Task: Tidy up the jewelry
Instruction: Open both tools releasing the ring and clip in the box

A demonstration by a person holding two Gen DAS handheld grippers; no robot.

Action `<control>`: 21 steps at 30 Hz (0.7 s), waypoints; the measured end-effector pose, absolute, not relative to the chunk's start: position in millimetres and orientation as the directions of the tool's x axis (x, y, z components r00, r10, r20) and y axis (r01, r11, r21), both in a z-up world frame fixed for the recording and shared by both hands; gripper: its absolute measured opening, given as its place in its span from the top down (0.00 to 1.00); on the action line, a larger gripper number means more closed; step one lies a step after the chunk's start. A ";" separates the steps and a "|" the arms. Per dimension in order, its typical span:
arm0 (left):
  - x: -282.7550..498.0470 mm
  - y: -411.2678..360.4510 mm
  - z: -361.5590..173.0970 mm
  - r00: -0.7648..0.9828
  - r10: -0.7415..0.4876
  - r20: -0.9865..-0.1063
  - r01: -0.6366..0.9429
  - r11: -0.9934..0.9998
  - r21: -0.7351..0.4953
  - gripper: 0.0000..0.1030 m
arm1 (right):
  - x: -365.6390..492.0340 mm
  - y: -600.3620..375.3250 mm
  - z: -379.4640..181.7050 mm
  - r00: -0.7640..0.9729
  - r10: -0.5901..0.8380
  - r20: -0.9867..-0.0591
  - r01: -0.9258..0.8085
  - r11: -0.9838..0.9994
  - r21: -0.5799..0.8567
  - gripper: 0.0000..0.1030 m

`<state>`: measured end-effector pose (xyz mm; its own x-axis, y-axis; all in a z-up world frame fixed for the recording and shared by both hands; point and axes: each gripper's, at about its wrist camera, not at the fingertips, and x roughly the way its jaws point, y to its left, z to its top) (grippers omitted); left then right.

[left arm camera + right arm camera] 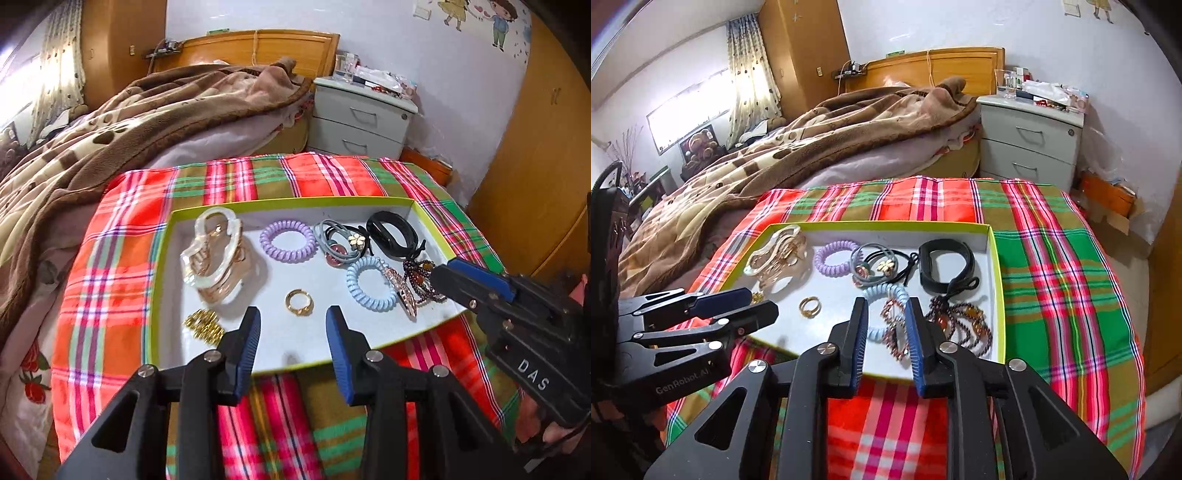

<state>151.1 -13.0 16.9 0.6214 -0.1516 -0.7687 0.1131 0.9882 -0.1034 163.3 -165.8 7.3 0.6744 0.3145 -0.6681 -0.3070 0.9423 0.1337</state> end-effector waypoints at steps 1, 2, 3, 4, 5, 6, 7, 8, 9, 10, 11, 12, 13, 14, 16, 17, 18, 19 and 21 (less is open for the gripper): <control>146.0 -13.2 17.9 0.630 -0.134 -0.765 0.104 0.991 -0.088 0.63 | 160.4 -165.1 7.9 0.679 0.314 -0.664 -0.307 0.943 0.132 0.64; 142.2 -13.0 18.2 0.636 -0.115 -0.763 0.092 0.993 -0.073 0.63 | 156.8 -163.9 8.6 0.683 0.312 -0.660 -0.308 0.943 0.127 0.61; 138.1 -12.5 18.5 0.640 -0.093 -0.762 0.075 0.995 -0.059 0.63 | 154.0 -163.1 9.0 0.686 0.310 -0.658 -0.309 0.943 0.122 0.60; 135.4 -12.3 18.6 0.642 -0.084 -0.762 0.070 0.996 -0.051 0.63 | 150.4 -162.1 9.9 0.691 0.307 -0.654 -0.309 0.944 0.118 0.59; 131.7 -11.7 18.3 0.644 -0.076 -0.762 0.063 0.997 -0.047 0.63 | 146.5 -161.1 10.6 0.696 0.307 -0.649 -0.309 0.944 0.114 0.59; 129.7 -10.9 18.2 0.646 -0.063 -0.761 0.050 0.998 -0.041 0.63 | 143.3 -160.5 11.2 0.701 0.305 -0.644 -0.309 0.944 0.111 0.59; 126.3 -10.6 18.0 0.649 -0.044 -0.759 0.036 0.999 -0.028 0.63 | 140.3 -159.6 11.6 0.707 0.300 -0.640 -0.306 0.946 0.105 0.59; 123.2 -10.5 17.9 0.652 -0.026 -0.757 0.025 1.000 -0.013 0.63 | 137.4 -158.4 11.7 0.711 0.295 -0.638 -0.305 0.947 0.098 0.59; 120.8 -10.1 17.8 0.656 -0.008 -0.755 0.011 1.000 0.000 0.63 | 134.8 -157.0 11.6 0.713 0.293 -0.637 -0.307 0.947 0.092 0.59; 118.2 -9.3 18.0 0.658 0.007 -0.753 0.001 1.000 0.011 0.63 | 132.6 -156.1 11.6 0.714 0.291 -0.637 -0.308 0.947 0.088 0.59; 116.3 -9.5 18.1 0.659 0.018 -0.752 -0.007 1.000 0.018 0.63 | 130.9 -155.5 11.7 0.715 0.289 -0.637 -0.308 0.948 0.085 0.59; 114.0 -8.8 18.6 0.660 0.022 -0.751 -0.015 1.000 0.016 0.63 | 129.0 -155.4 11.7 0.717 0.288 -0.635 -0.309 0.948 0.082 0.59; 111.7 -8.4 18.8 0.663 0.019 -0.748 -0.016 1.000 0.011 0.63 | 127.2 -155.1 11.8 0.718 0.289 -0.633 -0.309 0.948 0.081 0.59; 109.4 -8.4 19.2 0.665 0.012 -0.746 -0.014 1.000 0.003 0.63 | 125.7 -154.9 11.8 0.719 0.291 -0.632 -0.309 0.947 0.084 0.59; 106.0 -8.3 20.2 0.669 0.014 -0.743 -0.019 1.000 0.002 0.63 | 122.6 -154.8 11.4 0.721 0.291 -0.629 -0.309 0.947 0.084 0.59; 104.5 -9.0 20.4 0.670 0.018 -0.742 -0.018 1.000 0.008 0.63 | 121.0 -154.0 11.2 0.721 0.287 -0.630 -0.307 0.948 0.081 0.59; 103.0 -9.3 20.4 0.671 0.022 -0.742 -0.020 1.000 0.011 0.63 | 119.7 -153.7 11.1 0.722 0.286 -0.630 -0.306 0.949 0.080 0.59; 101.8 -10.1 20.5 0.672 0.021 -0.740 -0.020 1.000 0.011 0.63 | 118.5 -153.6 10.9 0.722 0.287 -0.629 -0.307 0.948 0.080 0.59; 99.6 -9.8 20.5 0.672 0.008 -0.741 -0.016 1.000 -0.004 0.63 | 116.2 -154.3 10.9 0.724 0.289 -0.626 -0.306 0.948 0.084 0.59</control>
